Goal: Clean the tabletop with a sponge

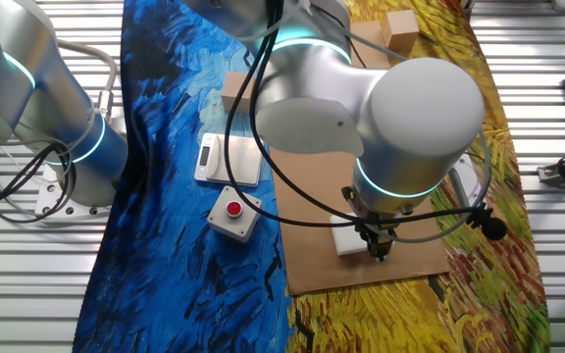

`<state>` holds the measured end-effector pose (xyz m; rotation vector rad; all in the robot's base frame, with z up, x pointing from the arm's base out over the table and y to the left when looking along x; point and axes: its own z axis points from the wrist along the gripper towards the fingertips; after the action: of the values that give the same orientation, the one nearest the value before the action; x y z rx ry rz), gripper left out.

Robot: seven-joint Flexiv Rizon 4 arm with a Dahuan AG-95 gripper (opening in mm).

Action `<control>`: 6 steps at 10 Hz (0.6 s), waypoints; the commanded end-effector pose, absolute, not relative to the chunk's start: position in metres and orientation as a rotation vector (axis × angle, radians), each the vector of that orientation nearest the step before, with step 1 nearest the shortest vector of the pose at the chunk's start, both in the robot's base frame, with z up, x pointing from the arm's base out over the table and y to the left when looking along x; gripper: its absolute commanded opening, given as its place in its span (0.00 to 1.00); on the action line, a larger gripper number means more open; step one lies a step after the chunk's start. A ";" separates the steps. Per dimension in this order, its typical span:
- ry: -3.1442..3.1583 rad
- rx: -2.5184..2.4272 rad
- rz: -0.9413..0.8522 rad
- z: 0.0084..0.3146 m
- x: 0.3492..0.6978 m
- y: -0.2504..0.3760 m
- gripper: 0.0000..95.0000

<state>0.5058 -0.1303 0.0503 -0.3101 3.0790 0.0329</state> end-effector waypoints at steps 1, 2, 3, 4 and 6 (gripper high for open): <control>3.078 -0.310 0.032 0.050 0.505 -0.130 0.80; 3.077 -0.310 0.032 0.050 0.505 -0.130 0.80; 3.076 -0.311 0.032 0.049 0.505 -0.130 0.80; 3.077 -0.311 0.032 0.049 0.505 -0.130 0.80; 3.077 -0.311 0.033 0.046 0.506 -0.130 0.80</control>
<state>0.5058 -0.1303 0.0446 -0.3107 3.0766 0.0341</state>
